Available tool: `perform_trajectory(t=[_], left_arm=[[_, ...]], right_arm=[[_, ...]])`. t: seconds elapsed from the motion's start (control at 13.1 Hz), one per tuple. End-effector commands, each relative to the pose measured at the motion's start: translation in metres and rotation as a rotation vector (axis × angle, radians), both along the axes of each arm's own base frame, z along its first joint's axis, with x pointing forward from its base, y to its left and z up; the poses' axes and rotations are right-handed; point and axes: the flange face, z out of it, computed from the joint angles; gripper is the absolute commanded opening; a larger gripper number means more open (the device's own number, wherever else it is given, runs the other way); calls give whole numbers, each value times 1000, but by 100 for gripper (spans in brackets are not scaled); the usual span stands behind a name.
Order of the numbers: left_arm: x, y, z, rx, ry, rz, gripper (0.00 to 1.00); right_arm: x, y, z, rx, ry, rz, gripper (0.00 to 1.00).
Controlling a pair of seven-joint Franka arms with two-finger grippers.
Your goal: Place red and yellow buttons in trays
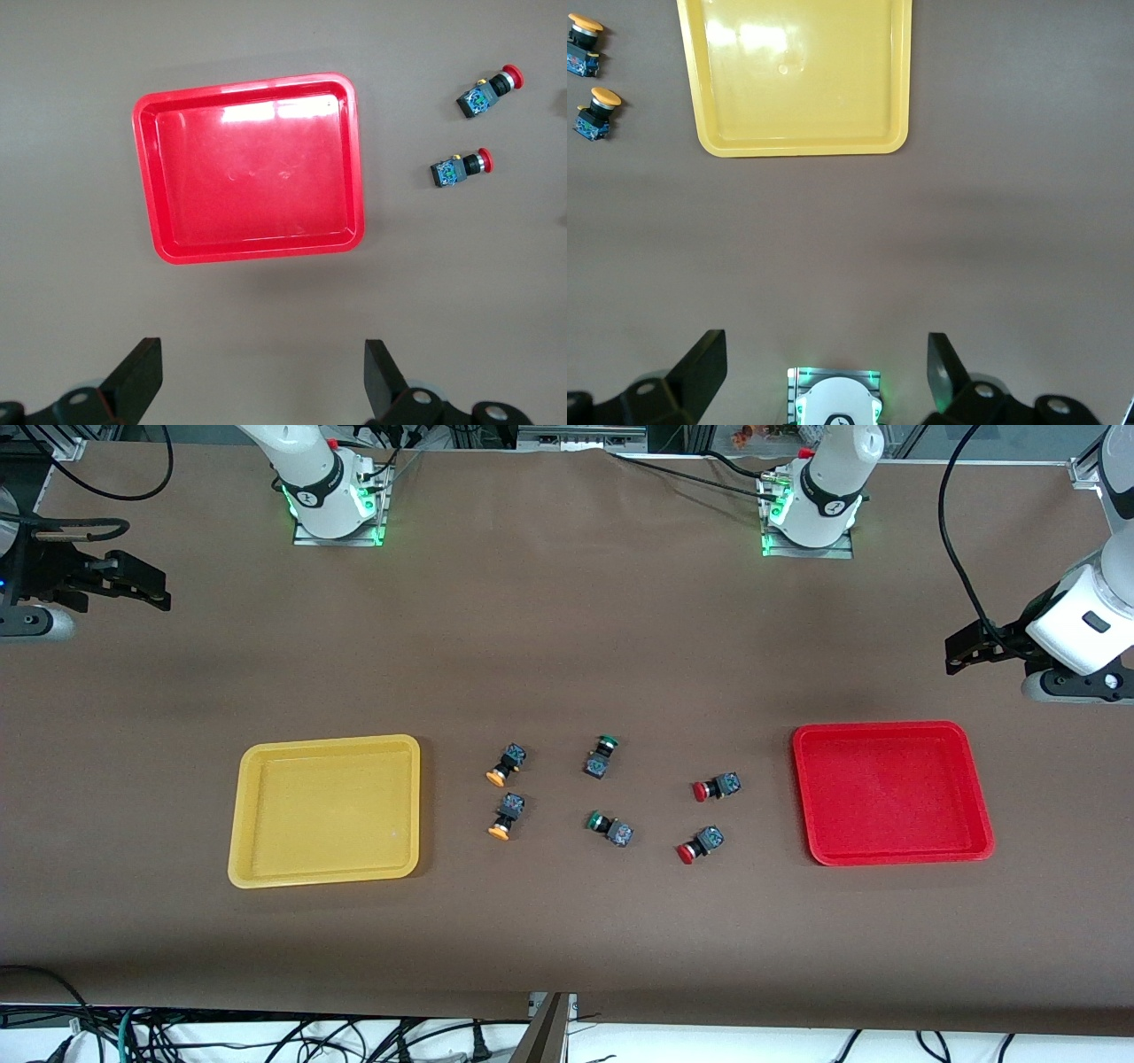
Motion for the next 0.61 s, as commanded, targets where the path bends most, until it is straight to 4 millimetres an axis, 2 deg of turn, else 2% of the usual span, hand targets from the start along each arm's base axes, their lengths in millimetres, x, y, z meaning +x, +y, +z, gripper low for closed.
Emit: perform_trajectory(t=[0.0, 0.23, 0.46, 0.54], left_arm=[[0, 1, 6, -29, 8, 13, 100], [-1, 1, 6, -27, 15, 13, 100], [-3, -8, 2, -41, 45, 5, 100], [1, -12, -11, -75, 70, 9, 100]], right_arm=[[4, -2, 2, -4, -2, -1, 100], [11, 2, -5, -3, -16, -5, 100], [30, 7, -34, 20, 8, 3, 100], [34, 12, -43, 27, 18, 12, 100]])
